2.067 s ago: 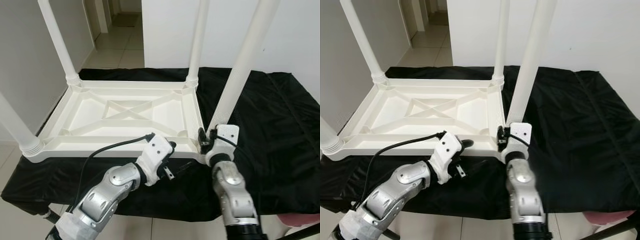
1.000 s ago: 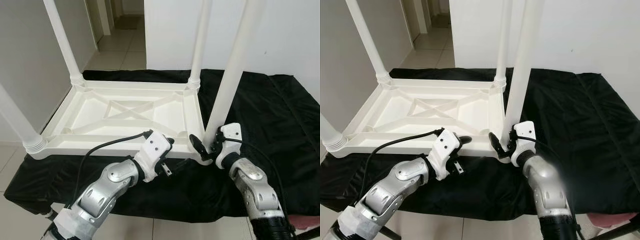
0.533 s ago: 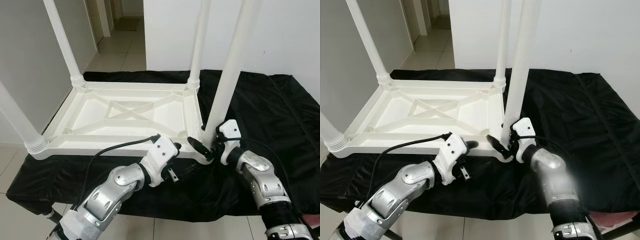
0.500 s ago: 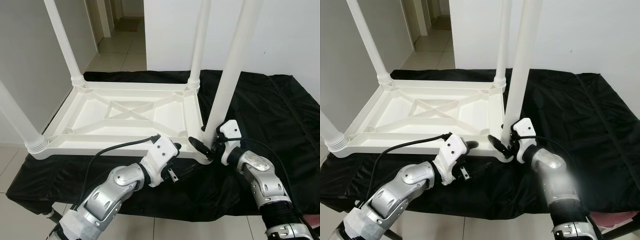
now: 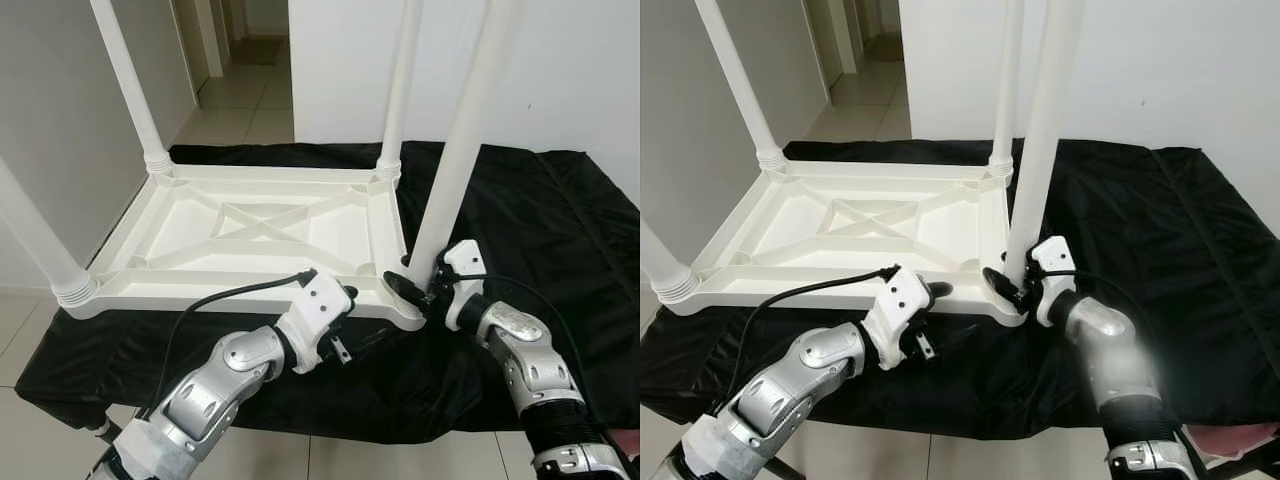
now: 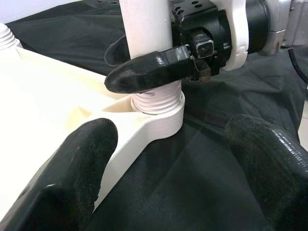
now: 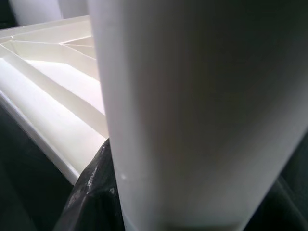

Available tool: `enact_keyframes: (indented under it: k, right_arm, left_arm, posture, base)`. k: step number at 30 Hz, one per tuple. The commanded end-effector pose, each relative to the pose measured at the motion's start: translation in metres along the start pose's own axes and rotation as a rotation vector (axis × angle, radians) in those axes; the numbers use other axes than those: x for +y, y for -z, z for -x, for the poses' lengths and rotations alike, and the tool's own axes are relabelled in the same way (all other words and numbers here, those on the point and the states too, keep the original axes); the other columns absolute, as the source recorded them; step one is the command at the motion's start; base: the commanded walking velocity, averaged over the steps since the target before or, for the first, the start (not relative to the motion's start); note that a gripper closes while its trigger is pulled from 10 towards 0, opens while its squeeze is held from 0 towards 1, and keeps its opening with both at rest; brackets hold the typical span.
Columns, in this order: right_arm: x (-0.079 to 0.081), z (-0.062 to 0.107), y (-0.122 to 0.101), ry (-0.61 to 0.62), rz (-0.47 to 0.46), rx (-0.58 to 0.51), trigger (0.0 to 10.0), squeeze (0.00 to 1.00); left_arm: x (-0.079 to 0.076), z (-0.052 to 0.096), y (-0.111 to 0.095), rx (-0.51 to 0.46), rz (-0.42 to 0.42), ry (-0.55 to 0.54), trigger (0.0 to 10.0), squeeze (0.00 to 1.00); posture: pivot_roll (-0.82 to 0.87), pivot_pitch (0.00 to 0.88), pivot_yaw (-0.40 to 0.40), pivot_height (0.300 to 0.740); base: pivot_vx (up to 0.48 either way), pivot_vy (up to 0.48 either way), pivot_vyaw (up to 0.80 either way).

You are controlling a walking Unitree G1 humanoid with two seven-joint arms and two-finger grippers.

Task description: Building children table

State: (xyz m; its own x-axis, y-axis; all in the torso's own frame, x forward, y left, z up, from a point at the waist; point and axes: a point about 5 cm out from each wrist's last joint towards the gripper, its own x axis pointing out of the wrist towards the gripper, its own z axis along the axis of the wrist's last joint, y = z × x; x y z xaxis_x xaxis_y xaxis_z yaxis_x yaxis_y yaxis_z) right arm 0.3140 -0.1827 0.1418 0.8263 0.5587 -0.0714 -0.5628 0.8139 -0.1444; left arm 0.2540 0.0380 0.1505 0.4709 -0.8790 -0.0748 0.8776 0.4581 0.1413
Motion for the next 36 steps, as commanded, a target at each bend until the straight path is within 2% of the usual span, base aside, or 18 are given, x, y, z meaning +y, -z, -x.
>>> enact_keyframes:
  k: [1, 5, 12, 24, 25, 28, 32, 36]
  right_arm:
    - [0.004, 0.003, 0.007, 0.059, -0.035, 0.041, 10.0, 0.0]
    - [0.013, 0.003, 0.003, 0.107, -0.065, 0.025, 10.0, 0.0]
    - [0.024, 0.003, -0.001, 0.274, -0.112, -0.008, 10.0, 0.0]
    - [0.043, 0.006, 0.004, 0.501, -0.182, 0.016, 10.0, 0.0]
    - [0.046, 0.005, 0.005, 0.542, -0.215, 0.016, 10.0, 0.0]
    - [0.051, 0.004, 0.005, 0.592, -0.261, 0.001, 10.0, 0.0]
    - [0.06, 0.0, 0.0, 0.642, -0.282, -0.028, 10.0, 0.0]
    - [0.061, -0.001, -0.003, 0.67, -0.277, -0.038, 10.0, 0.0]
  left_arm:
    - [-0.004, 0.001, -0.003, -0.01, -0.013, 0.107, 10.0, 0.0]
    - [-0.004, 0.002, -0.004, -0.014, -0.01, 0.102, 10.0, 0.0]
    - [-0.002, 0.003, -0.003, -0.01, -0.008, 0.097, 10.0, 0.0]
    - [0.002, 0.005, -0.005, -0.011, -0.005, 0.08, 10.0, 0.0]
    - [0.004, 0.007, -0.004, -0.008, -0.009, 0.072, 10.0, 0.0]
    - [0.006, 0.009, -0.002, -0.001, -0.012, 0.055, 10.0, 0.0]
    - [0.009, 0.01, -0.003, -0.008, -0.006, 0.033, 10.0, 0.0]
    - [0.01, 0.009, -0.002, -0.008, -0.008, 0.026, 10.0, 0.0]
  posture:
    - [-0.08, 0.019, 0.061, 0.74]
    - [-0.08, 0.019, 0.063, 0.74]
    - [-0.08, 0.02, 0.066, 0.74]
    - [-0.06, 0.022, 0.056, 0.74]
    - [-0.06, 0.021, 0.055, 0.74]
    - [-0.05, 0.012, 0.048, 0.74]
    - [-0.05, 0.008, 0.036, 0.74]
    - [-0.05, 0.002, 0.032, 0.74]
  base:
    - [0.0, 0.0, 0.0]
    - [0.0, 0.0, 0.0]
    - [0.0, 0.0, 0.0]
    - [0.0, 0.0, 0.0]
    - [0.0, 0.0, 0.0]
    - [0.0, 0.0, 0.0]
    - [0.0, 0.0, 0.0]
    - [0.0, 0.0, 0.0]
